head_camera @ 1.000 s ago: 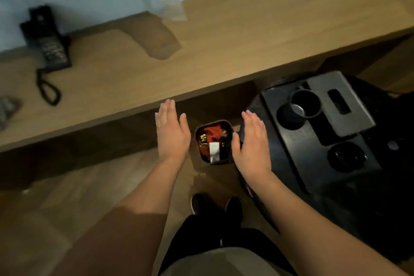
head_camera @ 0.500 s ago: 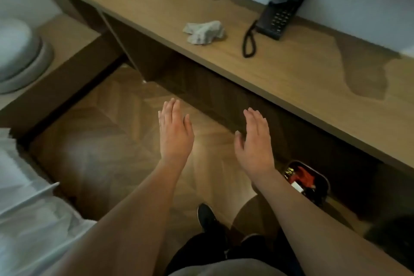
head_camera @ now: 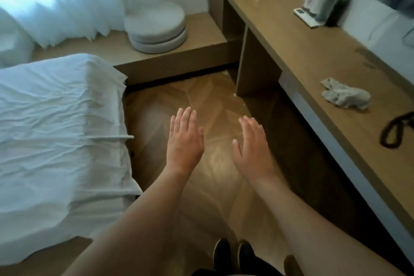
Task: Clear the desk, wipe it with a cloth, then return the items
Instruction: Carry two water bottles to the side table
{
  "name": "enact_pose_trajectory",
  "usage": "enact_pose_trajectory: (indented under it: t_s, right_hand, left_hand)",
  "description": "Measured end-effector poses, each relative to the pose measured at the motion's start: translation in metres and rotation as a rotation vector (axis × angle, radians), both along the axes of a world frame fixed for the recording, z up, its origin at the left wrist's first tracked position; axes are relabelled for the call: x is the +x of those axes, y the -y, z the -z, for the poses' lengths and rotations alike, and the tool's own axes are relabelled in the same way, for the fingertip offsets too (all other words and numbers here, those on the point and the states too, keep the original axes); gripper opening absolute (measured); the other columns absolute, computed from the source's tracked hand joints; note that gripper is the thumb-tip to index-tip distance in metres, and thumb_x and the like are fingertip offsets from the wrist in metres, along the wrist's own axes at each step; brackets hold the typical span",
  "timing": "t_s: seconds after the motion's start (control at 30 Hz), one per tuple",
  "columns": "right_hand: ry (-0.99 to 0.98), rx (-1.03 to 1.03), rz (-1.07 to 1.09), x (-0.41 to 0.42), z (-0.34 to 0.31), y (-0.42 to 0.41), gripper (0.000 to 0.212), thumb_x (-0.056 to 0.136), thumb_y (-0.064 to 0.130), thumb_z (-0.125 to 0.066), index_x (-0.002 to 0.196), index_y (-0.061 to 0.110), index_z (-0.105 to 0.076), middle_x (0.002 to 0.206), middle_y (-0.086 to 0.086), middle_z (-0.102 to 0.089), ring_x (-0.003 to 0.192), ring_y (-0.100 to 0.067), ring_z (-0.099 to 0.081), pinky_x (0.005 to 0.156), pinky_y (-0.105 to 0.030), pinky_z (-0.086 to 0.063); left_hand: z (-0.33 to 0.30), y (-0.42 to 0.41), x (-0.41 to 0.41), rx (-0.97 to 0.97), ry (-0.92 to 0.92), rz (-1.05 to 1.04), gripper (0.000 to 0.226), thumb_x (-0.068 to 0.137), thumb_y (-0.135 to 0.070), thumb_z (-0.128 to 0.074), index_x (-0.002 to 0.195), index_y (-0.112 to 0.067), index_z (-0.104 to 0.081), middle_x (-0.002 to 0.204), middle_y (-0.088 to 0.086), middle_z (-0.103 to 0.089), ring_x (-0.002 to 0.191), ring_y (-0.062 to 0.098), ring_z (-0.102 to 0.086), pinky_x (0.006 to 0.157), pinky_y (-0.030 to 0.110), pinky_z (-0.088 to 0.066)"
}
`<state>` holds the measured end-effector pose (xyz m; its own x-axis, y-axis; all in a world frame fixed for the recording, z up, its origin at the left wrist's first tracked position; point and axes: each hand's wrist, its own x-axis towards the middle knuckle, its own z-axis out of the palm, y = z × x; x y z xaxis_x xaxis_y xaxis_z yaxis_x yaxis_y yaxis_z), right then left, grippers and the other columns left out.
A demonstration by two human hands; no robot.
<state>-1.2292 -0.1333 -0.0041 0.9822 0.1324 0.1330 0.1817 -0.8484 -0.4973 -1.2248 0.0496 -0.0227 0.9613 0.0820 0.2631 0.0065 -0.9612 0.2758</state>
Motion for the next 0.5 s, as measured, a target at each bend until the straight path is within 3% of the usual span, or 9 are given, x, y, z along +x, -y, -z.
enact_pose_trajectory:
  t_s: [0.3, 0.5]
  right_hand:
    - [0.081, 0.027, -0.158, 0.144, -0.048, -0.053, 0.061, 0.099, 0.026, -0.050, 0.154, 0.017, -0.026, 0.160, -0.002, -0.026, 0.150, -0.016, -0.015, 0.124, -0.040, -0.016]
    - [0.126, 0.049, -0.227, 0.268, -0.096, -0.062, 0.061, 0.099, 0.026, -0.051, 0.154, 0.019, -0.024, 0.159, 0.001, -0.026, 0.149, -0.014, -0.017, 0.123, -0.033, -0.013]
  left_hand:
    - [-0.047, -0.053, 0.123, 0.027, 0.049, -0.122, 0.052, 0.105, -0.029, -0.040, 0.152, -0.006, -0.038, 0.160, 0.013, -0.034, 0.153, 0.029, -0.021, 0.126, 0.046, -0.013]
    - [-0.091, -0.067, 0.235, 0.042, 0.140, -0.156, 0.048, 0.101, -0.022, -0.052, 0.144, -0.001, -0.048, 0.150, 0.018, -0.046, 0.146, 0.034, -0.036, 0.123, 0.050, -0.023]
